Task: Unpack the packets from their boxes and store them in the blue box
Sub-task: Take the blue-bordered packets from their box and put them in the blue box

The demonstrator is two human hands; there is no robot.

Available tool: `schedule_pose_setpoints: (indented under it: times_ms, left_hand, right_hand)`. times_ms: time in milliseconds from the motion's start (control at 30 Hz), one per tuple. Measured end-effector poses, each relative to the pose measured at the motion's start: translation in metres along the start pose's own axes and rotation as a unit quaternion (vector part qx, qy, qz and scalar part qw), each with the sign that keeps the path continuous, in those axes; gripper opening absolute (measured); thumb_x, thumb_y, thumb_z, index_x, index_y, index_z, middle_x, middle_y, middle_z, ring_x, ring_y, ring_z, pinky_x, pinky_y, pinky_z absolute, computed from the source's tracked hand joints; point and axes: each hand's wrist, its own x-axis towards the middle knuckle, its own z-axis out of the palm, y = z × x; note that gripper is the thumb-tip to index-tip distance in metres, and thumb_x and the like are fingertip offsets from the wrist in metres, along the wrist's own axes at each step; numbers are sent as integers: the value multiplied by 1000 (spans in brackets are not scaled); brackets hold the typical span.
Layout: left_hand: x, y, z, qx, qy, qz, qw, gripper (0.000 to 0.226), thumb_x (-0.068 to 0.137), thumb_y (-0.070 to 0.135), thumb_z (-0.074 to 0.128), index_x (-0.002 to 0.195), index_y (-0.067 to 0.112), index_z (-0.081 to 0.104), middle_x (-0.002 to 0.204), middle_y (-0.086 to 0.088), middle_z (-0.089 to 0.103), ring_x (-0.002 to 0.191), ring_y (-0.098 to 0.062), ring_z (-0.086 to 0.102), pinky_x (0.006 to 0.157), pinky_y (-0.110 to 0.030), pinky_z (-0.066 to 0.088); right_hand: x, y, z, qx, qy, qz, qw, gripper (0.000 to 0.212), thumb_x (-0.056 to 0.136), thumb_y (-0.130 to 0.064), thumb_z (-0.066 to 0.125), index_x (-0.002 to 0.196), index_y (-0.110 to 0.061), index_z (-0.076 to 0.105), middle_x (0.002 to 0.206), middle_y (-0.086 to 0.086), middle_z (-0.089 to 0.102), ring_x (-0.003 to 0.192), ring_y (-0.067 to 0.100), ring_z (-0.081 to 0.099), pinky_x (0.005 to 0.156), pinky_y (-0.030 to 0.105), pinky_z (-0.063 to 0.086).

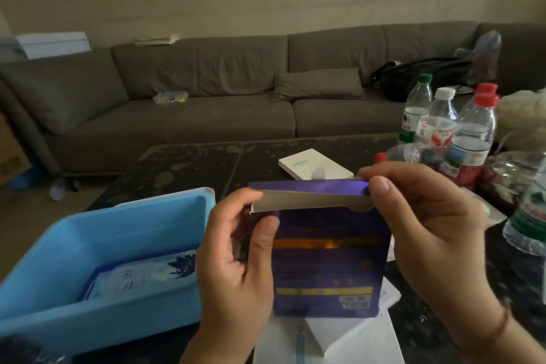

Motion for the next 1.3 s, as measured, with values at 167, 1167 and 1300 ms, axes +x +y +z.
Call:
schedule_pose_setpoints:
  times_ms: [167, 1167, 1300]
  left_hand:
    - [-3, 0, 11, -107, 30, -15, 994, 29, 92, 35, 64, 116, 41, 49, 121, 0, 71, 104, -22, 70, 78, -30, 58]
    - [-5, -1, 12, -69, 52, -14, 996, 44, 93, 37, 62, 133, 46, 46, 117, 9, 69, 100, -14, 69, 83, -30, 56]
    - [-2, 2, 11, -40, 35, -5, 999, 23, 96, 33, 57, 119, 37, 57, 111, 14, 68, 99, -12, 68, 80, -21, 55]
  right_hand:
    - [4, 2, -6, 43, -17, 42, 998, 21, 89, -43, 58, 96, -26, 68, 90, -10, 74, 78, 6, 71, 63, 14, 54]
    - [14, -14, -15, 59, -83, 145, 984, 16, 79, -27, 64, 82, -14, 72, 84, 2, 77, 77, 14, 74, 62, 24, 59]
    - [17, -9, -23, 29, -116, 125, 985, 16, 79, -30, 64, 90, -20, 72, 91, -5, 77, 84, 12, 74, 64, 23, 59]
